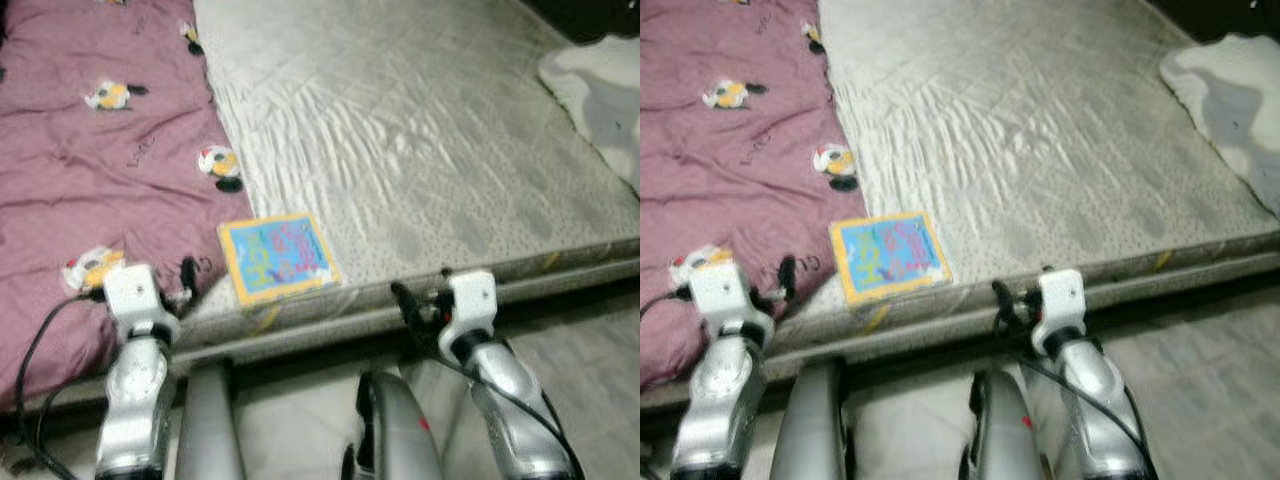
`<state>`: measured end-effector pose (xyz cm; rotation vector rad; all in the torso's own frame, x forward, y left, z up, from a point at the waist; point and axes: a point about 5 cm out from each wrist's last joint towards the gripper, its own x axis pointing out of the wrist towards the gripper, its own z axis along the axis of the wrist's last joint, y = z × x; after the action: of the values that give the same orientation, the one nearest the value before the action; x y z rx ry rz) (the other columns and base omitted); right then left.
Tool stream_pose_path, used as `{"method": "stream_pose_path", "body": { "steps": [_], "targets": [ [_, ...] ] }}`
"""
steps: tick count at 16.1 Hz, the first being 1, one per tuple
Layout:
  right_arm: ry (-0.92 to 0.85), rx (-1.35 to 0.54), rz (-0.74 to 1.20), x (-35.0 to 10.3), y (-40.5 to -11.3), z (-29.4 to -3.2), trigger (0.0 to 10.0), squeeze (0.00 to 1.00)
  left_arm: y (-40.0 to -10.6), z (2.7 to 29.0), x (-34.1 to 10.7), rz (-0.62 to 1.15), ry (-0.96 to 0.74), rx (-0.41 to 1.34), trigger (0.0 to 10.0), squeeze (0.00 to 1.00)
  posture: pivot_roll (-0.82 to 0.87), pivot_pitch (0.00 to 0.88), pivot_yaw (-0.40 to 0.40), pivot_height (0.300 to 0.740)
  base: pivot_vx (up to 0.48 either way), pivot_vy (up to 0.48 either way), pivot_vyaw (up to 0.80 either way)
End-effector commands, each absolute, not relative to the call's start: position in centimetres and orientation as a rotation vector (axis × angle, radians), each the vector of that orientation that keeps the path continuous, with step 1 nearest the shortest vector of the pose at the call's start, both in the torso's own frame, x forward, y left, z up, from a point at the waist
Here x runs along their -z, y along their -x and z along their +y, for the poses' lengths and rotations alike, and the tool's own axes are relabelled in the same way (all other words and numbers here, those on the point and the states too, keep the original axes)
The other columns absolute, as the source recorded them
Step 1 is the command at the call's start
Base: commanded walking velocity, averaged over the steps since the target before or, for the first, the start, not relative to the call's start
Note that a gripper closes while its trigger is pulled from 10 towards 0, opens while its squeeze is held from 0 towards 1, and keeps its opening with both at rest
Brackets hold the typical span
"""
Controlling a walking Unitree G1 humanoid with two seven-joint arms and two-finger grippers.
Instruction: Clean up the room
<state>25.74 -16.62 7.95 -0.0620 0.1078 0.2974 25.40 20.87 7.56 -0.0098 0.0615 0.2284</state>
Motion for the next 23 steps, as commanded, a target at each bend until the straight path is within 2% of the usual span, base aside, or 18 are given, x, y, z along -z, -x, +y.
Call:
{"method": "stream_pose_path", "body": {
  "steps": [1, 7, 10, 14, 18, 20, 23],
  "targets": [
    [0.083, -0.267, 0.134, -7.5, -25.2, -17.9, 10.0, 0.0, -25.6, 19.8, -7.4, 0.061, 0.033, -0.2, 10.0, 0.0, -0.03, 0.138, -0.079, 0.557, 0.27, 0.0, 0.0],
    [0.094, -0.27, 0.134, -7.5, -25.2, -17.9, 10.0, 0.0, -25.7, 19.6, -6.6, 0.108, 0.093, -0.231, 10.0, 0.0, -0.04, 0.141, -0.083, 0.557, 0.0, 0.0, 0.0],
    [0.096, -0.271, 0.134, -7.6, -25.1, -18.0, 10.0, 0.0, -26.1, 19.5, -5.3, 0.197, 0.188, -0.254, 10.0, 0.0, -0.05, 0.148, -0.087, 0.557, 0.0, 0.0, 0.0],
    [0.132, -0.259, 0.152, -7.9, -23.6, -19.1, 10.0, 0.0, -28.0, 19.2, -5.3, 0.208, 0.209, -0.173, 10.0, 0.0, -0.11, 0.203, -0.104, 0.557, 0.0, 0.0, 0.0],
    [0.139, -0.239, 0.161, -7.9, -23.0, -19.6, 10.0, 0.0, -29.2, 18.8, -5.9, 0.191, 0.192, -0.14, 10.0, 0.0, -0.12, 0.201, -0.097, 0.557, 0.0, 0.0, 0.0],
    [0.152, -0.268, 0.143, -8.3, -23.3, -18.8, 10.0, 0.0, -29.6, 17.9, -5.5, 0.214, 0.223, -0.119, 10.0, 0.0, -0.13, 0.204, -0.102, 0.557, 0.0, 0.0, 0.0],
    [0.167, -0.269, 0.142, -8.7, -23.2, -19.2, 10.0, 0.0, -29.9, 16.6, -4.2, 0.297, 0.293, -0.083, 10.0, 0.0, -0.15, 0.204, -0.114, 0.557, 0.0, 0.0, 0.0]
  ]
}}
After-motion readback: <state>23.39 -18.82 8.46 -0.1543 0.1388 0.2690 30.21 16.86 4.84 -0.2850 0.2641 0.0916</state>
